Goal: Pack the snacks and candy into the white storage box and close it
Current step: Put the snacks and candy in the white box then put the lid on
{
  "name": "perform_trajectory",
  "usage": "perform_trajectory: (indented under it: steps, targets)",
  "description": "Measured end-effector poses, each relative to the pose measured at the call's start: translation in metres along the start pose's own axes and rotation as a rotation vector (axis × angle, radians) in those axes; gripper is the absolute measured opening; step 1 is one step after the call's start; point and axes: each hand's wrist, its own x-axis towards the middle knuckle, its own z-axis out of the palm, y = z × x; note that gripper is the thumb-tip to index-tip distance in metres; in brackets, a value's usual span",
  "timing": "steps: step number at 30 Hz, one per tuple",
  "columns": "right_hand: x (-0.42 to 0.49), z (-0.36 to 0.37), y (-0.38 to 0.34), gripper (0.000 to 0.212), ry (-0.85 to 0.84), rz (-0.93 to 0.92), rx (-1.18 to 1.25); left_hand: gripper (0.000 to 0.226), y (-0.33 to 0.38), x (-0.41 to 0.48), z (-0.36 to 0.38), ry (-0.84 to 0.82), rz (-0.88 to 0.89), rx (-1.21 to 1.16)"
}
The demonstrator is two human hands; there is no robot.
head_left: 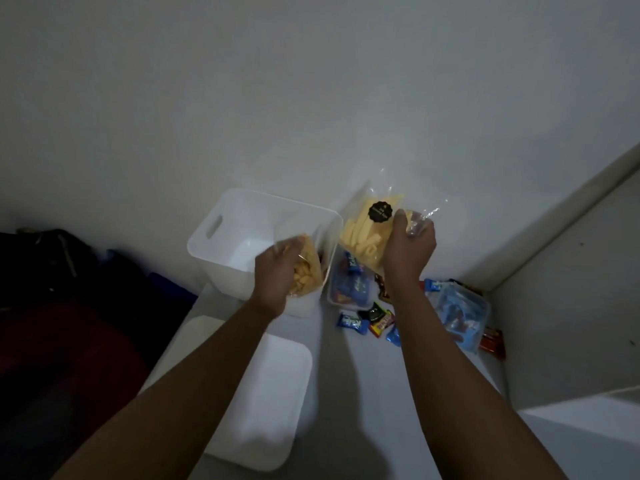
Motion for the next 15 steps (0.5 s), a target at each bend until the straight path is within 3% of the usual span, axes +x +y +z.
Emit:
perform_trajectory:
  steps: [3,6,10,13,15]
  targets:
    - [-0.012,0.040,-0.001,0.019,-0.058,0.001,-0.103,0.027,0.029,0.041,-0.023,0.079,0.092,0.198]
    - [-0.028,0.073,0.005,0.015,-0.177,0.039,-0.274,0.025,0.040,0.074,-0.038,0.069,0.113,0.368]
    - [-0.051,0.109,0.027,0.022,-0.293,0.083,-0.508,0.025,0.029,0.117,-0.047,0.020,-0.026,0.496]
    - [-0.068,0.127,0.048,0.035,-0.381,0.143,-0.652,0.025,0.014,0.132,-0.047,-0.090,-0.168,0.514]
    - [-0.077,0.133,0.054,0.032,-0.432,0.208,-0.730,0.030,0.003,0.139,-0.043,-0.180,-0.261,0.529]
